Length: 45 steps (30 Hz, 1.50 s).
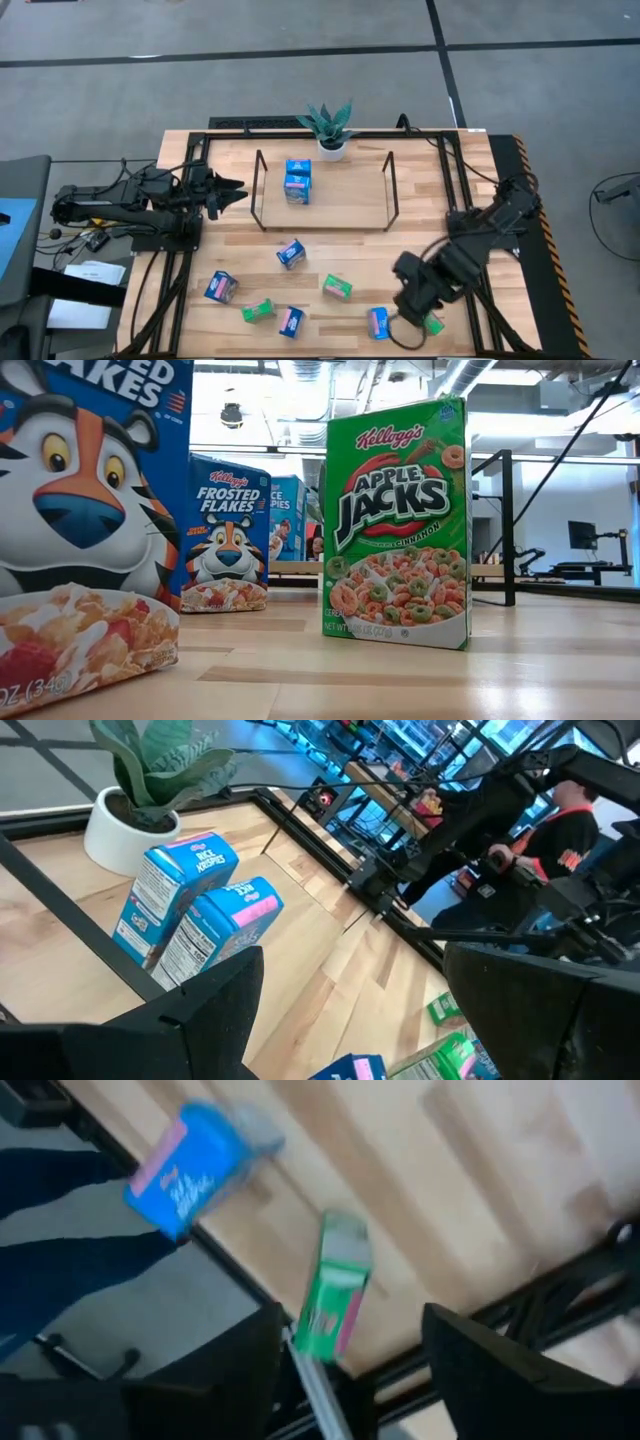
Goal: Stack cereal on shelf
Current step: Put the right green cereal box on the shelf
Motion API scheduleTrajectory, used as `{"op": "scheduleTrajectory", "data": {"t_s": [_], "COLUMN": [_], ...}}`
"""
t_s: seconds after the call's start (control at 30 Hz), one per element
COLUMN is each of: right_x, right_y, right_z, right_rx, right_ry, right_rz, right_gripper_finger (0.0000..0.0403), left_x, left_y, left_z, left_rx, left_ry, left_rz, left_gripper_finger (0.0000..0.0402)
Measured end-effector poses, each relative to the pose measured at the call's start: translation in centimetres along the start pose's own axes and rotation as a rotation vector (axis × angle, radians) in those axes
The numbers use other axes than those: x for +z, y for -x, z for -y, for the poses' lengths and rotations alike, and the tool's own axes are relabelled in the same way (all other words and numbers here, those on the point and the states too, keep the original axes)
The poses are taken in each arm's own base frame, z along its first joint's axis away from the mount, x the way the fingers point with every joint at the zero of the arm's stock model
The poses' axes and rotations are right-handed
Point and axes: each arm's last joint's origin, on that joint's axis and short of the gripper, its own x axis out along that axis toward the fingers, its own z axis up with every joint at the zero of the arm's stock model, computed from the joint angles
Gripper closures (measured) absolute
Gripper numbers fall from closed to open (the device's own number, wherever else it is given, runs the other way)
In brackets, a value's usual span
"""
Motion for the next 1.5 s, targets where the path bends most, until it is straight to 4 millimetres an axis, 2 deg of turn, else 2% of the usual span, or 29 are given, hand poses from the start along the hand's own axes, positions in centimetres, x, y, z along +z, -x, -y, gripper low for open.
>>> {"op": "scheduleTrajectory", "data": {"t_s": [0.17, 0.33, 0.5, 0.57, 0.77, 1.03, 1.5], "right_x": [-2.2, -4.4, -5.3, -5.2, -4.8, -5.0, -4.9], "right_y": [-0.4, -1.2, -1.8, -2.2, -5.3, -8.5, -12.3], "right_z": [-0.4, -0.9, -1.1, -1.0, -1.0, -1.1, -1.2], "right_rx": [-0.017, -0.035, -0.047, -0.051, -0.097, -0.078, -0.009], "right_ry": [-0.065, -0.125, -0.141, -0.142, -0.132, -0.102, -0.091], "right_rz": [-0.006, 0.0, 0.036, 0.034, 0.017, -0.003, -0.01], "right_gripper_finger": [0.0093, 0.009, 0.009, 0.009, 0.009, 0.009, 0.0091], "left_x": [0.0, 0.0, 0.0, 0.0, 0.0, 0.0, 0.0], "left_y": [0.0, 0.0, 0.0, 0.0, 0.0, 0.0, 0.0], "left_z": [0.0, 0.0, 0.0, 0.0, 0.0, 0.0, 0.0], "left_rx": [0.0, 0.0, 0.0, 0.0, 0.0, 0.002, 0.008], "left_ry": [-0.015, -0.017, -0.026, -0.024, -0.019, -0.018, -0.004], "left_rz": [0.0, 0.0, 0.0, 0.0, 0.0, 0.002, 0.006], "left_gripper_finger": [0.0102, 0.0102, 0.0102, 0.0102, 0.0102, 0.0102, 0.0102]}}
